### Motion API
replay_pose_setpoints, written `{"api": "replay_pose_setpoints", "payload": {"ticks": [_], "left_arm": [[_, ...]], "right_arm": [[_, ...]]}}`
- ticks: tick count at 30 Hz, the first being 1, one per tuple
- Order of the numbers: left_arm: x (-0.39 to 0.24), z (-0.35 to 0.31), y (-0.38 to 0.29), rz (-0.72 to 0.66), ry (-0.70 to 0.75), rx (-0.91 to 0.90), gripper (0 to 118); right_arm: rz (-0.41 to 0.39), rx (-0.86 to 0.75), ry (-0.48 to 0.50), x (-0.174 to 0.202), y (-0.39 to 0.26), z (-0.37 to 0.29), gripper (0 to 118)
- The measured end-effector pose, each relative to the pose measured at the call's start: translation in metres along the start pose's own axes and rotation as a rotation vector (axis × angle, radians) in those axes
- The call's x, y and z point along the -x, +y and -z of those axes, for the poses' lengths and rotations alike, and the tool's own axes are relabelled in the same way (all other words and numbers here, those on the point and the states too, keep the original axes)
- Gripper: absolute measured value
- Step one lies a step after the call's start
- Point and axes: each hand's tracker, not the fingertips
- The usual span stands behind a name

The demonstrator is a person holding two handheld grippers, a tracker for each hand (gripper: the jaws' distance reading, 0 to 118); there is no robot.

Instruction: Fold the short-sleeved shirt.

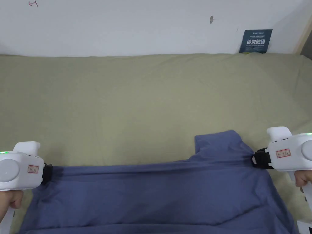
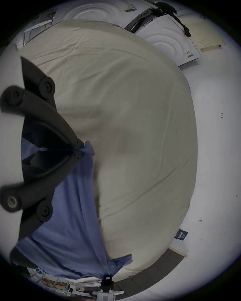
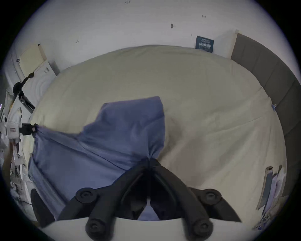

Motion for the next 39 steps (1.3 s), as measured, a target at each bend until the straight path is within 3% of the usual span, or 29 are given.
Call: {"api": "replay_pose_setpoints", "payload": {"ticks": [7, 17, 24, 29, 30, 31, 32, 33, 34, 39], "left_arm": [[0.017, -0.074, -0.033, -0.011, -0.073, -0.077, 0], [0.026, -0.160, -0.125, 0.020, -0.111, -0.185, 0], [0.034, -0.168, -0.198, 0.042, -0.124, -0.263, 0], [0.034, -0.147, -0.231, 0.033, -0.121, -0.186, 0], [0.034, -0.143, -0.234, 0.034, -0.119, -0.163, 10], [0.032, -0.139, -0.238, 0.045, -0.096, -0.133, 58], [0.029, -0.140, -0.237, 0.056, -0.071, -0.143, 101], [0.029, -0.138, -0.237, 0.057, -0.074, -0.139, 118], [0.029, -0.146, -0.239, 0.044, -0.105, -0.211, 112], [0.008, -0.191, -0.216, -0.005, -0.082, -0.312, 111]], "right_arm": [[0.024, -0.100, 0.079, 0.005, -0.023, -0.085, 3], [-0.052, -0.216, 0.084, 0.025, -0.115, -0.166, 3], [-0.011, -0.211, 0.104, 0.023, -0.194, -0.174, 3], [-0.022, -0.135, 0.096, 0.022, -0.226, -0.151, 4], [-0.018, -0.125, 0.095, 0.020, -0.228, -0.148, 16], [-0.012, -0.092, 0.056, 0.021, -0.230, -0.145, 60], [-0.011, -0.083, 0.009, 0.023, -0.230, -0.142, 95], [-0.021, -0.089, -0.011, 0.023, -0.228, -0.143, 113], [-0.011, -0.120, 0.023, 0.015, -0.230, -0.145, 114], [-0.003, -0.223, 0.029, 0.039, -0.210, -0.177, 113]]}}
